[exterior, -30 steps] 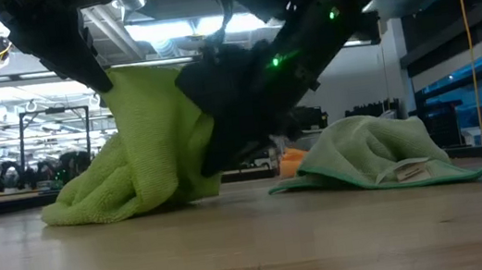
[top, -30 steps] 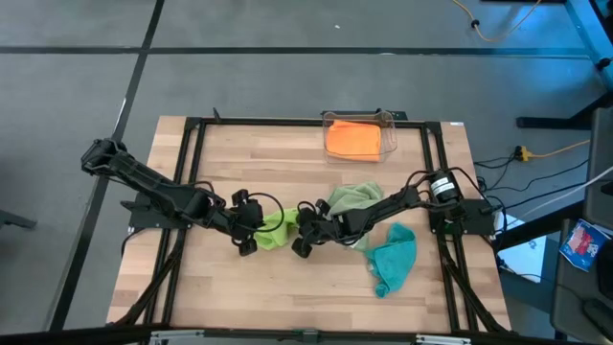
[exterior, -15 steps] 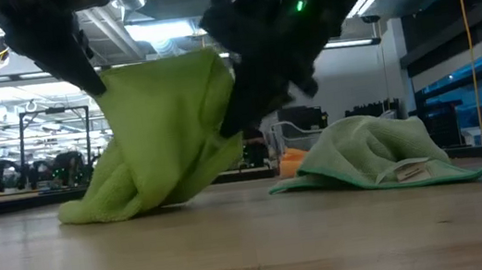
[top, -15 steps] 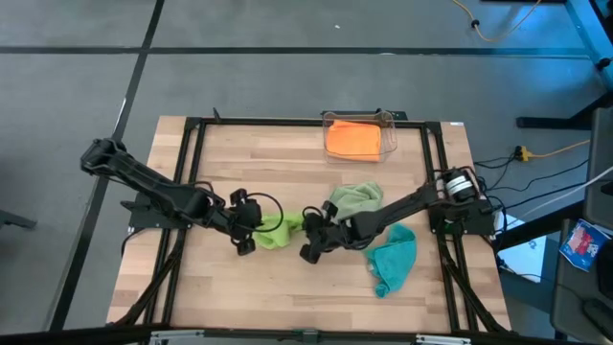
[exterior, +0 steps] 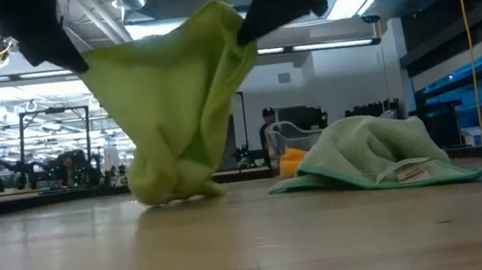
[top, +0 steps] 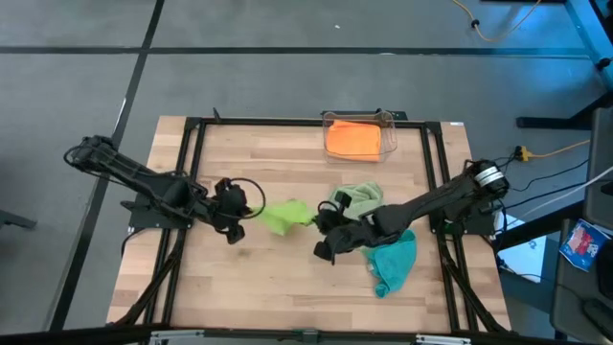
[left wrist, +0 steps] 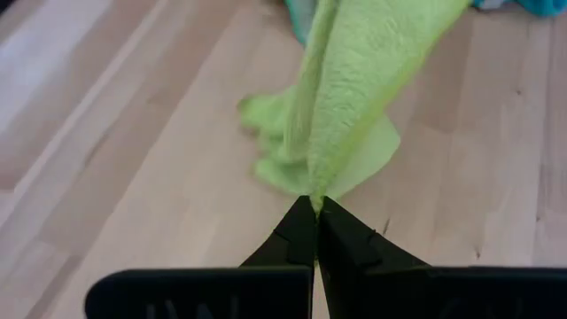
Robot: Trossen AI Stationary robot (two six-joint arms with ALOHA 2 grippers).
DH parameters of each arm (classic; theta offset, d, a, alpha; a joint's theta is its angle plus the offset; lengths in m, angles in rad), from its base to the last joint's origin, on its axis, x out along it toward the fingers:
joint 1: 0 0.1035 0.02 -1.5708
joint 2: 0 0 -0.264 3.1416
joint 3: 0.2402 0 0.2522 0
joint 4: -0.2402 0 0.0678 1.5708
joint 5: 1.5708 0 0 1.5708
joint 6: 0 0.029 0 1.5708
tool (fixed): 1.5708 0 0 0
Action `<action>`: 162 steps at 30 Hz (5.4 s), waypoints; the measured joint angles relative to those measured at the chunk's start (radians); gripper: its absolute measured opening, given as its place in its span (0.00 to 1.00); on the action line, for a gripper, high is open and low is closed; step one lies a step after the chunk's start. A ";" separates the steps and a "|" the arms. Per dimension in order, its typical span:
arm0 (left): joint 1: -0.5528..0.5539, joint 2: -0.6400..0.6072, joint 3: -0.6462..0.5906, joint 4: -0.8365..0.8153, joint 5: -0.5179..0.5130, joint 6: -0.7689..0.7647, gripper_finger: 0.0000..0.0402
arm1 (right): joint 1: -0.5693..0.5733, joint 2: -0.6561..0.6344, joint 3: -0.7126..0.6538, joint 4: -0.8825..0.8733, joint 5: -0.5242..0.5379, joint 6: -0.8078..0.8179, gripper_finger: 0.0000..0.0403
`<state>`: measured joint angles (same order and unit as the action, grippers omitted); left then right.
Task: Fold microfiber towels
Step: Fold the light green microfiber towel
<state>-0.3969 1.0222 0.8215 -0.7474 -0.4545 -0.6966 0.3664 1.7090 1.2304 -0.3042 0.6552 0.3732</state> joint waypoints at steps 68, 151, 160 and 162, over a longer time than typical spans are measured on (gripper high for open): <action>0.002 -0.140 0.409 -0.592 -0.286 -0.011 0.00 | -0.141 -0.261 0.000 0.197 0.191 -0.706 0.01; -0.145 0.418 0.238 -0.452 0.155 -0.338 0.00 | -0.050 0.129 -0.012 0.088 -0.280 0.143 0.01; 0.045 0.418 0.238 -0.508 0.067 -0.152 0.00 | -0.118 0.129 -0.012 -0.002 -0.256 0.187 0.01; 0.085 0.418 0.238 -0.508 0.056 -0.110 0.00 | -0.129 0.129 -0.012 -0.045 -0.228 0.217 0.01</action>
<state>-0.3119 1.4399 1.0595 -1.2559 -0.3982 -0.8062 0.2377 1.8378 1.2186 -0.3494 0.4274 0.5905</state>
